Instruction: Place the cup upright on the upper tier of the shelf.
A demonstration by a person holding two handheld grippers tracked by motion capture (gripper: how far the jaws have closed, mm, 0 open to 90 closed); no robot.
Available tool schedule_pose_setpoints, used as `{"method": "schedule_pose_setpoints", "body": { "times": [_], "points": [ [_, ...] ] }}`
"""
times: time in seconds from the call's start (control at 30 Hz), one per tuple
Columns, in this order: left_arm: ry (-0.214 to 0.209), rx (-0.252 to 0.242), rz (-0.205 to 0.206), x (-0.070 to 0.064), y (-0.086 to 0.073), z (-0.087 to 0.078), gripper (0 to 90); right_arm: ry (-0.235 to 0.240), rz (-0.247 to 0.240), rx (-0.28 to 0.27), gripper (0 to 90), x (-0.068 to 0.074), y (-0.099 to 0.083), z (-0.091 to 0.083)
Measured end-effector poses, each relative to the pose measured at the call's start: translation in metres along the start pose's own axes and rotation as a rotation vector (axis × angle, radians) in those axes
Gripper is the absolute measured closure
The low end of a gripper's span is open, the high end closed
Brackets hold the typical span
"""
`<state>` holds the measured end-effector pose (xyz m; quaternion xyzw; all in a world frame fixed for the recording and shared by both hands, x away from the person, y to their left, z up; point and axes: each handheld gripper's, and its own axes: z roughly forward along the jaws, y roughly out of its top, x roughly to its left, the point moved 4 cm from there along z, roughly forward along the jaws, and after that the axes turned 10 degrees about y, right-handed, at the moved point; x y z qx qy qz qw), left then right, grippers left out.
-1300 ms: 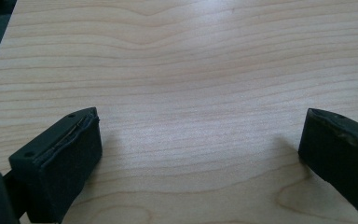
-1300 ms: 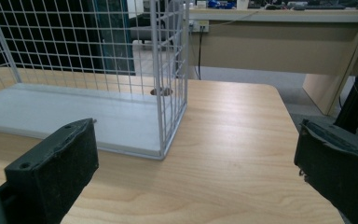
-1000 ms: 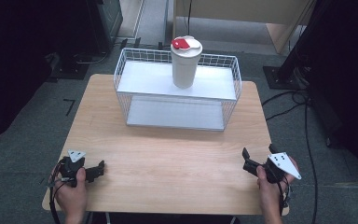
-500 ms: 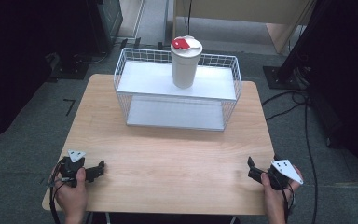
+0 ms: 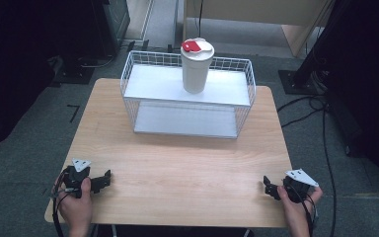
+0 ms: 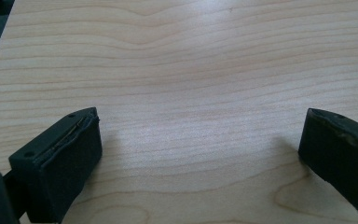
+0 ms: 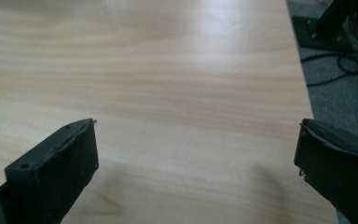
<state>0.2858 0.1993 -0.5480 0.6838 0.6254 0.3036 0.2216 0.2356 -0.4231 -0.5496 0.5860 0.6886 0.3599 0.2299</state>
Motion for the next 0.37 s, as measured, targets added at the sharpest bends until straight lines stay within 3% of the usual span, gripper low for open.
{"method": "schedule_pose_setpoints", "body": {
  "times": [0.1, 0.23, 0.37],
  "points": [
    [0.0, 0.0, 0.001, 0.0001, 0.0, 0.0, 0.0, 0.002, -0.027, 0.064, 0.0, 0.0022, -0.0034, 0.0025],
    [0.0, -0.001, 0.0, 0.0001, 0.0001, 0.0001, 0.0, 0.05, 0.017, 0.084, 0.0, 0.0001, -0.0053, 0.0018],
    [0.002, -0.001, -0.002, 0.0, 0.0001, 0.0001, 0.0, 0.048, 0.016, 0.083, 0.0, -0.0002, -0.0057, 0.0014]
  ]
}}
